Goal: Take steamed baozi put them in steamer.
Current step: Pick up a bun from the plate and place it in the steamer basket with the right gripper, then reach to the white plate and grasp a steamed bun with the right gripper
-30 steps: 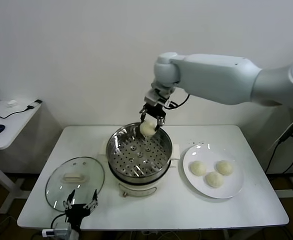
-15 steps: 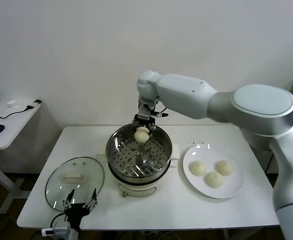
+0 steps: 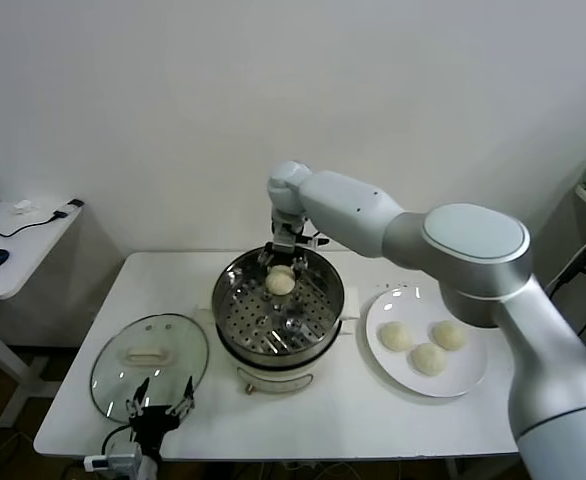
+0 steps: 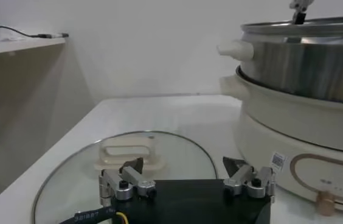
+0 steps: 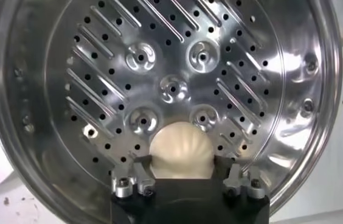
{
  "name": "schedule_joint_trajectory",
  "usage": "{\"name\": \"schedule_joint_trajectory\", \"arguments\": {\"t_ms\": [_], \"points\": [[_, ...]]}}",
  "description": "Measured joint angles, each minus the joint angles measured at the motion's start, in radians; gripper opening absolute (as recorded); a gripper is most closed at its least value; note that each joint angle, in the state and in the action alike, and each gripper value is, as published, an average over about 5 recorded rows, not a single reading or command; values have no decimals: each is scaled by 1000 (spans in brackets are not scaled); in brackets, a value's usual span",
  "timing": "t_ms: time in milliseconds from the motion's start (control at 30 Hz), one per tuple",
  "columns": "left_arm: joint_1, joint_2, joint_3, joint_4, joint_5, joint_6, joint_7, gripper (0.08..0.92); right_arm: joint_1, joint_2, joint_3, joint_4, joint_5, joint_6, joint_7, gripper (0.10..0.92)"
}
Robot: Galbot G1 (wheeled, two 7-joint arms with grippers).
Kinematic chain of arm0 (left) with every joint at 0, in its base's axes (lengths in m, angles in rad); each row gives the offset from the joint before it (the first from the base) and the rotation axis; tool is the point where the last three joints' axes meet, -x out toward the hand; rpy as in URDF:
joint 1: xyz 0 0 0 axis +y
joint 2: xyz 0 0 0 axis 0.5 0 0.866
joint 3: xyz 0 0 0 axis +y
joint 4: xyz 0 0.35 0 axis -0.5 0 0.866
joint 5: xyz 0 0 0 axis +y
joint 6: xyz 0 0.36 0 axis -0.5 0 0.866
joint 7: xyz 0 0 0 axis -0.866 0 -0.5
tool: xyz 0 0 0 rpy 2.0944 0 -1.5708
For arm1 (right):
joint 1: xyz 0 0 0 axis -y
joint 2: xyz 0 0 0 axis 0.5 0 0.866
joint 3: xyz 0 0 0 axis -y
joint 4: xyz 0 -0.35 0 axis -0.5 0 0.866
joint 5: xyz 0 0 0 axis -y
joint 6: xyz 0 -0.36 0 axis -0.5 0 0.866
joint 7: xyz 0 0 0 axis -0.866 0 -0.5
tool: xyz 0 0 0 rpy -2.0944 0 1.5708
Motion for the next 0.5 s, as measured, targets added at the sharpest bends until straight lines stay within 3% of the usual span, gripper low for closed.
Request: {"name": "schedule_joint_trajectory", "arguments": {"t_ms": [300, 500], "points": [[11, -2, 1, -20, 5, 5, 1, 823, 135, -88, -62, 97, 189, -23, -37, 823], [17, -3, 2, -27, 8, 3, 1, 823, 296, -247, -217, 250, 393, -160, -53, 823]]}}
